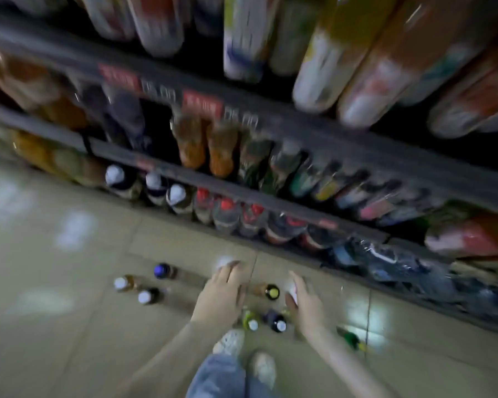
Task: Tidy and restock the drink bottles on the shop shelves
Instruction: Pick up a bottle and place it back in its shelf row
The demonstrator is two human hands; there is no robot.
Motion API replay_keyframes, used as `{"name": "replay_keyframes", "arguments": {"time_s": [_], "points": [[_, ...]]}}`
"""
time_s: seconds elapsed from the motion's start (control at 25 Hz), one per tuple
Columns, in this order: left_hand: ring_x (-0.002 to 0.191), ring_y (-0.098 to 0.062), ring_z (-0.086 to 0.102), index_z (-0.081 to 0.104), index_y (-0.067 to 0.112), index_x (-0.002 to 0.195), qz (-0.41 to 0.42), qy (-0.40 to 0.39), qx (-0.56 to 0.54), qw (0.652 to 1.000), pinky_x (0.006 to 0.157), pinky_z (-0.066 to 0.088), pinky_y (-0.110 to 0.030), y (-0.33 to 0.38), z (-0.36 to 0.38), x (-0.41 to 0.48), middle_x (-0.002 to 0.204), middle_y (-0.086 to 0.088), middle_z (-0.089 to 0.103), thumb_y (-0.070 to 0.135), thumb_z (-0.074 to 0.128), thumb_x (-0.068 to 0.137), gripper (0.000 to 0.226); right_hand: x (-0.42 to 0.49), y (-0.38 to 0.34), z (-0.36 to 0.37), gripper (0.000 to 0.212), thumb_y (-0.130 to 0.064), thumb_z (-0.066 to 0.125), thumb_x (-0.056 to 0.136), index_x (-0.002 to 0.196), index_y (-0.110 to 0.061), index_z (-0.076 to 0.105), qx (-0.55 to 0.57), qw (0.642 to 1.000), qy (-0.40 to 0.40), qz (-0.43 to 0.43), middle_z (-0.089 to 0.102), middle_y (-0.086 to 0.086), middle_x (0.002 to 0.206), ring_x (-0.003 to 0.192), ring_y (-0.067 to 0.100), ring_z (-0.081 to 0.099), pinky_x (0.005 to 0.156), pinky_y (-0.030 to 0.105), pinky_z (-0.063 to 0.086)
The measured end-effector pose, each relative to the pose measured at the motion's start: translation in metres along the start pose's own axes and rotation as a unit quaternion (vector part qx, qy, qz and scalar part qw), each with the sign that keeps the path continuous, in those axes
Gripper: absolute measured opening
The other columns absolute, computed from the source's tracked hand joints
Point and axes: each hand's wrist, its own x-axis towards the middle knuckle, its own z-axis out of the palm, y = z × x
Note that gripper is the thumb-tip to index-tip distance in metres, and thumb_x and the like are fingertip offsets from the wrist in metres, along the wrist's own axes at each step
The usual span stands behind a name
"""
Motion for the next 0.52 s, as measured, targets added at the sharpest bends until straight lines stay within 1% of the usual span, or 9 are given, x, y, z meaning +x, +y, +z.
{"name": "replay_keyframes", "arguments": {"time_s": [0.04,0.08,0.16,0.2,0.28,0.32,0.4,0.44,0.52], "points": [[0.076,-0.021,0.063,0.050,0.017,0.111,-0.033,-0.025,-0.004,0.999,0.068,0.044,-0.021,-0.027,0.043,-0.010,0.095,-0.003,0.063,0.025,0.040,0.075,0.039,0.012,0.031,0.051,0.055,-0.022,0.044,0.098,0.149,-0.021,0.024,-0.039,0.999,-0.031,0.013,0.043,0.007,0.140,0.121,0.027,0.049,0.087,0.031,0.041],[0.080,-0.022,0.064,0.048,0.018,0.115,-0.062,-0.059,-0.006,0.996,0.073,0.040,-0.022,-0.054,0.083,-0.020,0.099,-0.004,0.062,0.022,0.041,0.076,0.039,0.023,0.057,0.100,0.055,-0.022,0.045,0.097,0.149,-0.020,0.027,-0.076,0.995,-0.060,0.013,0.045,0.008,0.139,0.120,0.029,0.051,0.088,0.034,0.044],[0.112,-0.023,0.054,0.039,0.020,0.135,-0.128,-0.134,0.017,0.983,0.087,0.035,-0.023,-0.108,0.163,-0.038,0.129,-0.004,0.051,0.013,0.043,0.088,0.048,0.044,0.101,0.195,0.055,-0.017,0.047,0.093,0.146,-0.019,0.034,-0.119,0.989,-0.086,-0.030,0.046,0.016,0.140,0.124,0.035,0.050,0.096,0.041,0.045],[0.124,-0.020,0.044,0.032,0.020,0.142,-0.155,-0.158,0.015,0.975,0.092,0.033,-0.023,-0.135,0.203,-0.046,0.140,-0.001,0.040,0.011,0.043,0.092,0.052,0.058,0.122,0.244,0.056,-0.013,0.047,0.094,0.148,-0.018,0.031,-0.128,0.983,-0.132,-0.029,0.038,0.017,0.147,0.132,0.035,0.041,0.105,0.042,0.037],[0.132,-0.017,0.034,0.026,0.018,0.146,-0.184,-0.178,-0.001,0.967,0.096,0.031,-0.021,-0.172,0.262,-0.053,0.146,0.002,0.031,0.011,0.043,0.095,0.054,0.088,0.156,0.322,0.059,-0.013,0.045,0.098,0.151,-0.018,0.021,-0.153,0.970,-0.180,-0.054,0.022,0.014,0.155,0.141,0.033,0.025,0.113,0.045,0.026],[0.133,-0.017,0.033,0.027,0.016,0.146,-0.185,-0.185,0.000,0.965,0.097,0.030,-0.021,-0.186,0.282,-0.053,0.146,0.001,0.031,0.011,0.043,0.095,0.054,0.101,0.167,0.353,0.058,-0.016,0.042,0.099,0.152,-0.019,0.019,-0.179,0.964,-0.184,-0.074,0.022,0.013,0.155,0.139,0.036,0.027,0.110,0.048,0.031],[0.131,-0.021,0.037,0.032,0.013,0.143,-0.190,-0.176,-0.012,0.966,0.096,0.032,-0.024,-0.208,0.305,-0.054,0.145,-0.002,0.035,0.009,0.045,0.092,0.052,0.121,0.174,0.390,0.053,-0.018,0.037,0.099,0.149,-0.022,0.022,-0.243,0.944,-0.194,-0.107,0.031,0.010,0.148,0.125,0.037,0.043,0.089,0.046,0.046],[0.129,-0.023,0.039,0.036,0.011,0.141,-0.192,-0.171,-0.019,0.966,0.095,0.034,-0.026,-0.215,0.308,-0.056,0.143,-0.004,0.037,0.007,0.047,0.091,0.052,0.124,0.174,0.394,0.049,-0.018,0.038,0.099,0.146,-0.023,0.027,-0.251,0.944,-0.180,-0.114,0.035,0.011,0.143,0.115,0.036,0.052,0.079,0.044,0.048],[0.126,-0.024,0.043,0.041,0.010,0.138,-0.191,-0.168,-0.041,0.966,0.095,0.037,-0.028,-0.211,0.297,-0.056,0.138,-0.006,0.042,0.005,0.049,0.088,0.051,0.115,0.154,0.369,0.039,-0.019,0.041,0.099,0.138,-0.018,0.037,-0.212,0.960,-0.161,-0.088,0.039,0.013,0.134,0.102,0.038,0.058,0.071,0.040,0.048]]}}
